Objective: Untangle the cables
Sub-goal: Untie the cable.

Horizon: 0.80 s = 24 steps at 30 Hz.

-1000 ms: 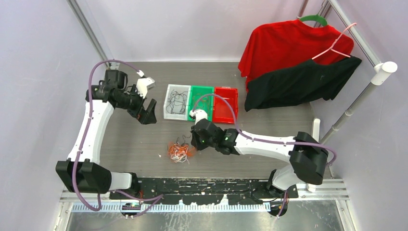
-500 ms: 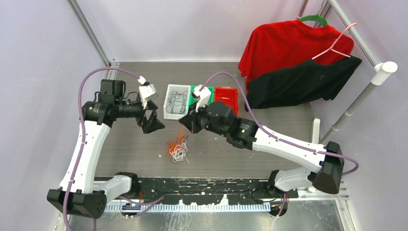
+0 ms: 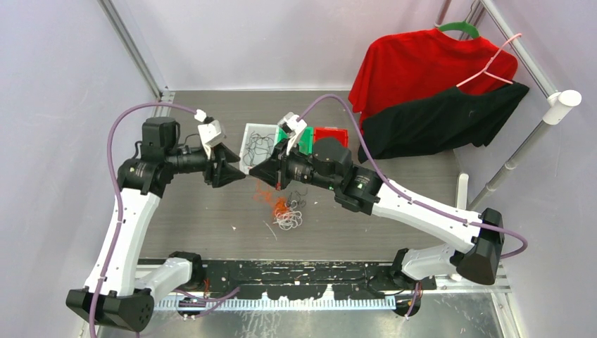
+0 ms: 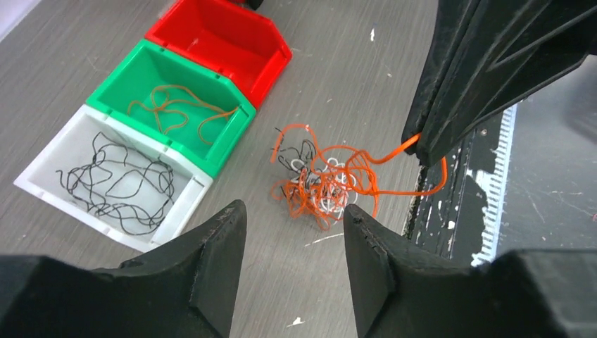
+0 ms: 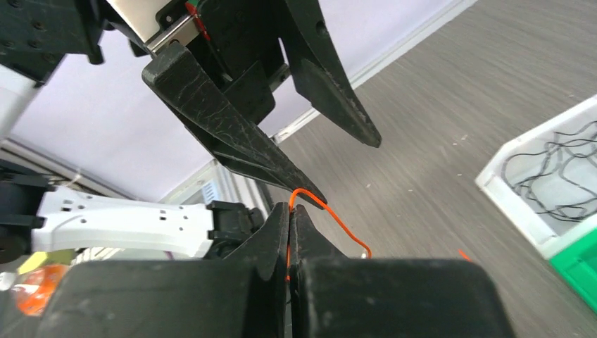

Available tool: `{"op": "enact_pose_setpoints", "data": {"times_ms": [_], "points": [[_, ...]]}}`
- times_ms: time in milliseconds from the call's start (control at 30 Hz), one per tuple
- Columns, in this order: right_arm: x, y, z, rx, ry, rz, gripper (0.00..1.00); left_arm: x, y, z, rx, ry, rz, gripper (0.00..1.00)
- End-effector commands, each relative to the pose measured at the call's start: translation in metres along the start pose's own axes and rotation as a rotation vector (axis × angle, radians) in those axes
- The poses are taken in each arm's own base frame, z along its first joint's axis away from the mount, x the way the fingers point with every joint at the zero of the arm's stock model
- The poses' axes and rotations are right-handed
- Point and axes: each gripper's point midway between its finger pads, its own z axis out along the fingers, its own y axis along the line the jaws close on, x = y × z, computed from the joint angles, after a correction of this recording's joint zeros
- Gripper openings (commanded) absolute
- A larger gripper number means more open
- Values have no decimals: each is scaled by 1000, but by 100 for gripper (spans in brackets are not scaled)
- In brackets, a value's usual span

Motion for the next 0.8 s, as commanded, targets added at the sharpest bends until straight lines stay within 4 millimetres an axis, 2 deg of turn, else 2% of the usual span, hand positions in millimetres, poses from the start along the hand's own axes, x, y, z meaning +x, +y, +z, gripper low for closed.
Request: {"op": "enact_pose_setpoints", "data": {"times_ms": [0,267,433,533,600,667,700,767], "points": [[-39,34,-6,-147,-88,26,1,-24,-12,1,53,-110,22,55],[-50,48,-5,-258,-102,102,1,-30,-36,9,136,-139,-14,59],[-49,55,-1,-314,-86,140,1,-44,-41,13,143,-186,-59,59],[-48,60,0,-346,-84,169,1,-44,-42,15,134,-195,-67,56],[-50,63,-1,-367,-90,183,1,-45,-40,17,119,-213,-76,48],[-51,65,-2,-375,-96,188,3,-45,-37,18,109,-222,-102,33],[-51,65,-3,-374,-96,190,6,-45,-36,19,104,-224,-107,23],[-51,66,-6,-378,-98,190,18,-48,-31,19,77,-231,-112,6]]}}
